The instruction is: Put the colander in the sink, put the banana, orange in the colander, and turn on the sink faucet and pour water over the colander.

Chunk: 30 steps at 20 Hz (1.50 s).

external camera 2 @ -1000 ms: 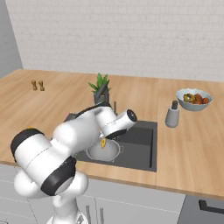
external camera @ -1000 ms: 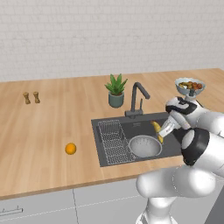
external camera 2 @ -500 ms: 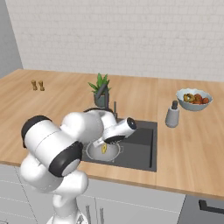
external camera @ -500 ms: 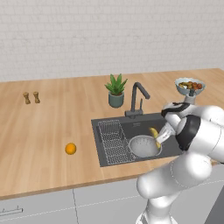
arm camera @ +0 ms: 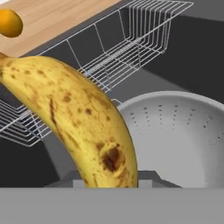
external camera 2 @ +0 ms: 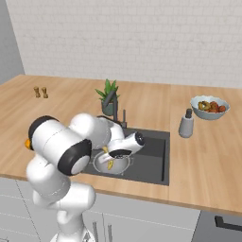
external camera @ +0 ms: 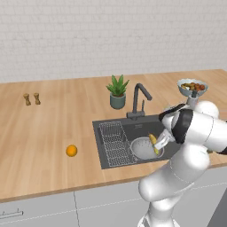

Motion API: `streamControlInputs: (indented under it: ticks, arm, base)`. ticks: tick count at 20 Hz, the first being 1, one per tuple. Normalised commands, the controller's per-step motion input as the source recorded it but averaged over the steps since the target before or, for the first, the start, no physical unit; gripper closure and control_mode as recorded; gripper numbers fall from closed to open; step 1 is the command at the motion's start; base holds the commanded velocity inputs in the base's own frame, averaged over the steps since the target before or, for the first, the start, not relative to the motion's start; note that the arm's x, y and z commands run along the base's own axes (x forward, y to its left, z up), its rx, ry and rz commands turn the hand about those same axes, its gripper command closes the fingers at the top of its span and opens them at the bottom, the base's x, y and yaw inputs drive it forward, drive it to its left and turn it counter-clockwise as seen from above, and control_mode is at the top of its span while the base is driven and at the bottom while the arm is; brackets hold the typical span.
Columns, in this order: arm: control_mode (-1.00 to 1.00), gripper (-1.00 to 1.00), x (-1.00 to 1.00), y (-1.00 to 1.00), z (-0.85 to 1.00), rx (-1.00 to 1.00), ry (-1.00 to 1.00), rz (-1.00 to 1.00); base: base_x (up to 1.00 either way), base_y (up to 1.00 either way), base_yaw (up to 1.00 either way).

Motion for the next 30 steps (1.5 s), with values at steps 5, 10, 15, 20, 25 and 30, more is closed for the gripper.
streamControlInputs:
  ticks: [5, 10, 15, 20, 25, 30]
  arm:
    - [-1.0, 1.0, 0.25, 0.26, -0.29, 0.0, 0.0, 0.0]
    - [-1.0, 1.0, 0.17, 0.02, -0.25, 0.0, 0.0, 0.0]
    - [-1.0, 1.0, 0.18, 0.0, -0.29, 0.0, 0.0, 0.0]
    - [-1.0, 1.0, 0.35, 0.0, -0.24, 0.0, 0.0, 0.0]
    - [-1.0, 1.0, 0.31, 0.0, -0.24, 0.0, 0.0, 0.0]
    - [-1.0, -1.0, 0.03, 0.0, -0.2, 0.0, 0.0, 0.0]
  base:
    - [0.0, 0.0, 0.0]
    - [0.0, 0.0, 0.0]
    - [0.0, 0.0, 0.0]
    - [0.0, 0.0, 0.0]
    - [0.0, 0.0, 0.0]
    - [0.0, 0.0, 0.0]
